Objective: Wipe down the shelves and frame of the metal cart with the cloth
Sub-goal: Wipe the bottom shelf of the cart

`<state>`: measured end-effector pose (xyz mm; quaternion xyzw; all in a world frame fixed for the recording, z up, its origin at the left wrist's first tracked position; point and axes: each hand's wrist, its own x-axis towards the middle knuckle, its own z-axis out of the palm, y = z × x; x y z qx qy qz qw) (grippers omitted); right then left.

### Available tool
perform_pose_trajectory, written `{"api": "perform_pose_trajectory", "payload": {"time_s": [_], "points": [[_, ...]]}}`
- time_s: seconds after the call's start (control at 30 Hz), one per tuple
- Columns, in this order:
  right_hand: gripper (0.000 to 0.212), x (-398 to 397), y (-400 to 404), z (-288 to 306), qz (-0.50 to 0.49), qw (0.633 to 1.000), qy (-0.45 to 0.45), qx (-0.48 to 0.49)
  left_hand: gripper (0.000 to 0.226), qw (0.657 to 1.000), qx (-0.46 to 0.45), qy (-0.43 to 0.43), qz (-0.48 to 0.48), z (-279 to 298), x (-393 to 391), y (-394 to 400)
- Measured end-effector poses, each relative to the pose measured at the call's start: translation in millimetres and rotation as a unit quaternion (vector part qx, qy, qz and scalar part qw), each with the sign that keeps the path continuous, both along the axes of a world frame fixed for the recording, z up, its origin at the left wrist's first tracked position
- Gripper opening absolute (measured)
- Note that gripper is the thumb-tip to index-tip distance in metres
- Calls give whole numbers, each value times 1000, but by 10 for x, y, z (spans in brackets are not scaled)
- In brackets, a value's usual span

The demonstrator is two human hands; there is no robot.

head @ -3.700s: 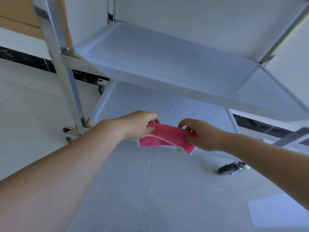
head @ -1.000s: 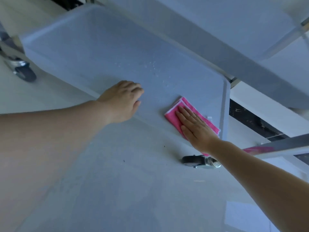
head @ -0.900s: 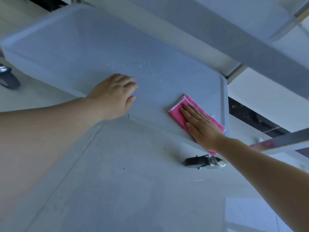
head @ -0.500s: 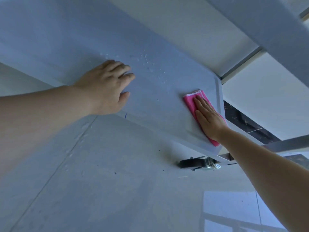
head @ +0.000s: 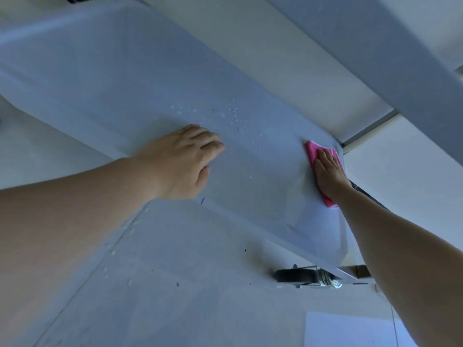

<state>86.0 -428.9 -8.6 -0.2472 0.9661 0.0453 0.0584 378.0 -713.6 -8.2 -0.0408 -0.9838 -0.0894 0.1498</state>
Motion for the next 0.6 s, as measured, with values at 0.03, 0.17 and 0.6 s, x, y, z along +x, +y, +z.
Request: {"api": "perform_pose_trajectory", "payload": {"time_s": [0.03, 0.17, 0.6], "points": [[54, -47, -24, 7, -5, 1000, -1, -1, 51, 1000, 1, 0, 2, -1, 4, -1], [55, -148, -88, 9, -45, 999, 1, -19, 50, 1000, 1, -3, 2, -2, 2, -8], [51, 1096, -454, 24, 152, 987, -22, -40, 54, 999, -16, -39, 25, 43, -6, -3]]}}
